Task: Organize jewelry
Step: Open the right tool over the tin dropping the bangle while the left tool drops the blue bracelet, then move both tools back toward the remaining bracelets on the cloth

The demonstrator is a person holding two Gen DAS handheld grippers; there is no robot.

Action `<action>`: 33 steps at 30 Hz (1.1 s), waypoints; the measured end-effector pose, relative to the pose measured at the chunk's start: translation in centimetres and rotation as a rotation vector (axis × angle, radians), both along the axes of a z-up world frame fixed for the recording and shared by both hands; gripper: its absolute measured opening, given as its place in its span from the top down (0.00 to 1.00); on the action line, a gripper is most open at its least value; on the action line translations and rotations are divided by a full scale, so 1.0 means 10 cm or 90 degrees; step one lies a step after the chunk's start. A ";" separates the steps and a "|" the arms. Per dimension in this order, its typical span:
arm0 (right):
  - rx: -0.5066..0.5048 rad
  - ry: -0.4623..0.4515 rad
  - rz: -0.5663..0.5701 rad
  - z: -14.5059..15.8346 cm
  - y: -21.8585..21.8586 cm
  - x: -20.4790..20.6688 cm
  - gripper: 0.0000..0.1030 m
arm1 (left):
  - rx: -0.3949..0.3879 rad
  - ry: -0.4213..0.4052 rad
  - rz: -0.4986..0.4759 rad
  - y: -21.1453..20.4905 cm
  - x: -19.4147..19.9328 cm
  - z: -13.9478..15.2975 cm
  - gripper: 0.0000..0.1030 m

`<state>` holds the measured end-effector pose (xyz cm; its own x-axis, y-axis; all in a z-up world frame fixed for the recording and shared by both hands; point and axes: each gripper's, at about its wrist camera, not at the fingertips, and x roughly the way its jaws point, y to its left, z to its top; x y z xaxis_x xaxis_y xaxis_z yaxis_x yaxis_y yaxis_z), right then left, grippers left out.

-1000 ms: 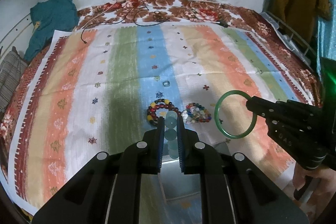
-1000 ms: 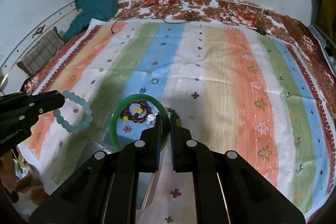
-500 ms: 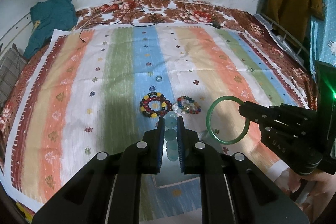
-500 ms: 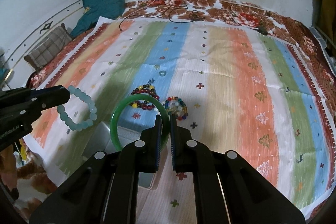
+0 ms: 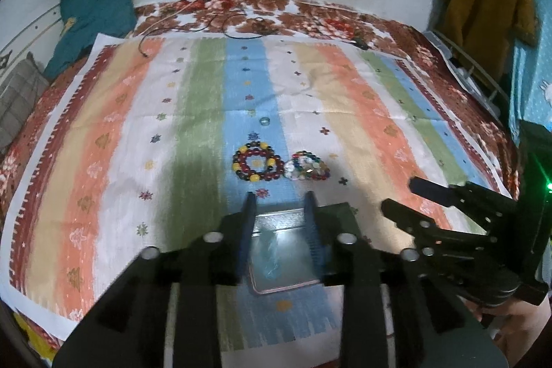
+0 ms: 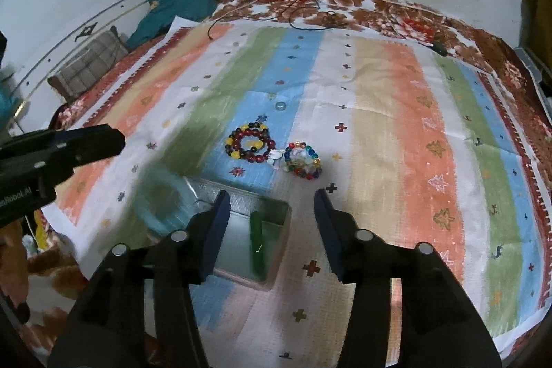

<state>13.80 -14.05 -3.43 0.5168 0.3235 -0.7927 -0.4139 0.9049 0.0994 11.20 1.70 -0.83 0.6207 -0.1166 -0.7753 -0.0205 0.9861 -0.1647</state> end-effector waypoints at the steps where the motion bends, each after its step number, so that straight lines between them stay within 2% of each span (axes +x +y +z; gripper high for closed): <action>1: -0.004 0.004 -0.007 -0.01 -0.02 0.03 0.51 | -0.001 0.001 0.007 0.03 0.00 0.00 0.71; 6: 0.001 0.031 -0.024 -0.08 -0.10 0.11 0.50 | -0.007 0.000 0.026 0.11 0.00 0.01 0.64; 12: 0.008 0.045 -0.041 -0.10 -0.15 0.22 0.40 | -0.008 0.014 0.047 0.21 0.09 -0.05 0.55; 17: 0.002 0.057 -0.051 -0.15 -0.15 0.31 0.36 | -0.002 0.034 0.068 0.28 0.19 -0.14 0.54; 33: -0.020 0.083 -0.067 -0.27 -0.16 0.62 0.26 | 0.039 0.065 0.088 0.33 0.54 -0.29 0.38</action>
<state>20.05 -15.63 -6.14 0.4392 0.2472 -0.8637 -0.3022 0.9460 0.1171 16.62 5.01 -3.72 0.5455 0.0141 -0.8380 -0.1699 0.9810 -0.0941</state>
